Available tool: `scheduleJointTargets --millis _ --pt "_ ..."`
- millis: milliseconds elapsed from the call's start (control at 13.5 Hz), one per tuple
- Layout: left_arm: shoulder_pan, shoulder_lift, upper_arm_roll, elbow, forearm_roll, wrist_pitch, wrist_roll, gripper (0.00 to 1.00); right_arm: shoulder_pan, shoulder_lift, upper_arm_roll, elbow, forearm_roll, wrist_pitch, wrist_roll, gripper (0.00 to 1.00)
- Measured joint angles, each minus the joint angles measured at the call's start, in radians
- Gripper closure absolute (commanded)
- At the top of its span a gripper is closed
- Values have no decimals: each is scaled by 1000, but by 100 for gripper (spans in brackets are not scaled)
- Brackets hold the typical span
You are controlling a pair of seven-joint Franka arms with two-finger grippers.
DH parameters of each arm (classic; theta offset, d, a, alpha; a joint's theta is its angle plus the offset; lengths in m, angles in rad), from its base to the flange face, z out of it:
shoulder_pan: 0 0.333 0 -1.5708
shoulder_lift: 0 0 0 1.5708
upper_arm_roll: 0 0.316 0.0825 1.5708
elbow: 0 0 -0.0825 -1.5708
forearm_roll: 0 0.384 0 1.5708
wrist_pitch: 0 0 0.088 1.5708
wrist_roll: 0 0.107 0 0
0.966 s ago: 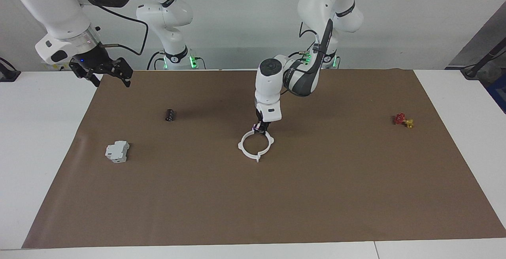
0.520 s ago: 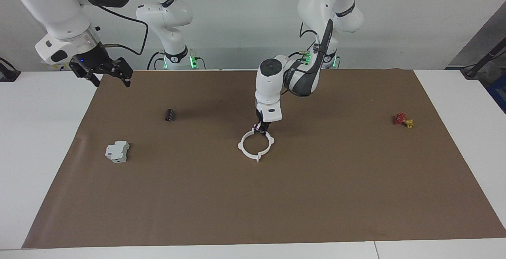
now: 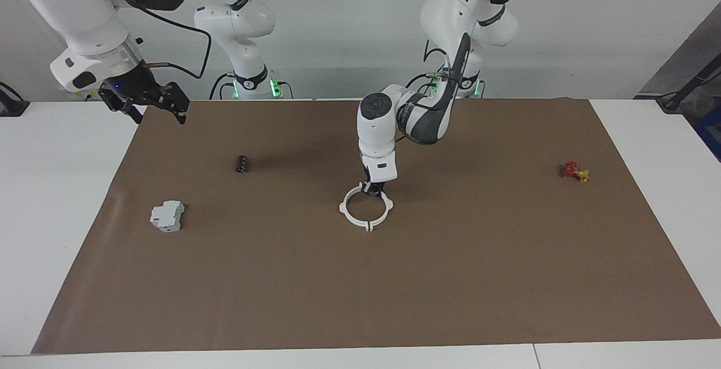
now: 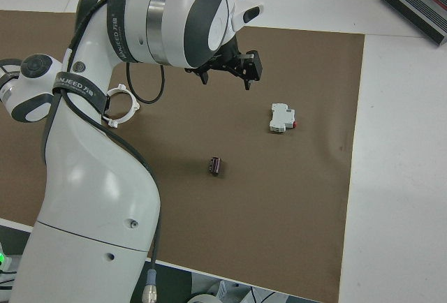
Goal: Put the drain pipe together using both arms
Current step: 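Press the held half-ring onto the placed half-ring with the left gripper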
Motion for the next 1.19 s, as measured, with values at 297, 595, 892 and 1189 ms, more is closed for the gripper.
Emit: scheduleJointTargets --millis 297,595,892,1189 --pt "0 4 -2 5 1 0 -35 100 0 0 0 0 0 0 0 0" --pt "-3 6 -2 8 8 0 -64 100 0 0 0 0 0 0 0 0" --pt "-6 7 -1 9 16 0 -73 100 0 0 0 0 0 0 0 0" --pt "-9 8 -4 9 45 0 -74 100 0 0 0 0 0 0 0 0"
